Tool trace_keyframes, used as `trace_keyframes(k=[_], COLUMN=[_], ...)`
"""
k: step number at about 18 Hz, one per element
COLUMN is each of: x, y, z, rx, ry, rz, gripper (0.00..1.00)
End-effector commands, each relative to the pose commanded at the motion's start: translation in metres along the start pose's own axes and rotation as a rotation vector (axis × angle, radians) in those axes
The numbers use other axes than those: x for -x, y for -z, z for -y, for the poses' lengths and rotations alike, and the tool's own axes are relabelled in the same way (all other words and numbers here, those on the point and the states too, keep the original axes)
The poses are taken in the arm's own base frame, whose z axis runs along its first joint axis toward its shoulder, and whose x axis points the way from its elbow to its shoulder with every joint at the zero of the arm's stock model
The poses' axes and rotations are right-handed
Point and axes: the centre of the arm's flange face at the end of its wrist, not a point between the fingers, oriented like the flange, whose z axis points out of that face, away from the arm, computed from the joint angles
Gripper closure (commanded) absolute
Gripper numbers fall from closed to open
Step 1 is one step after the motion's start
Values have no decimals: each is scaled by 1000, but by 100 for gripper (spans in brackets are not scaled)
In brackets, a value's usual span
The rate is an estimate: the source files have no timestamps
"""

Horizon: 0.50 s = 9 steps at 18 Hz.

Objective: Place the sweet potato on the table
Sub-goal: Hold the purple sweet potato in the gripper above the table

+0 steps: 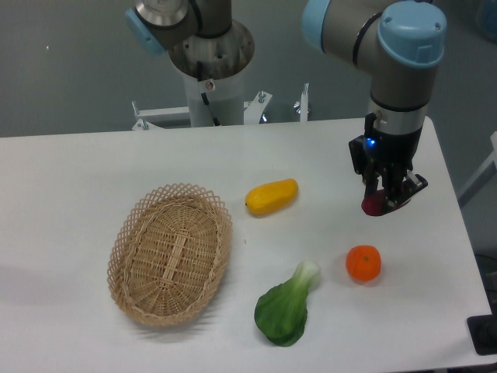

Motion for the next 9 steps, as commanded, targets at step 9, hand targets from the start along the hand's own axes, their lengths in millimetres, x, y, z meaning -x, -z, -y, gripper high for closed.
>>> trace_keyframes(k=[9], x=[-3], y=[-5], z=[-1], rx=[2], ry=[1], rz=[-11], gripper=[66])
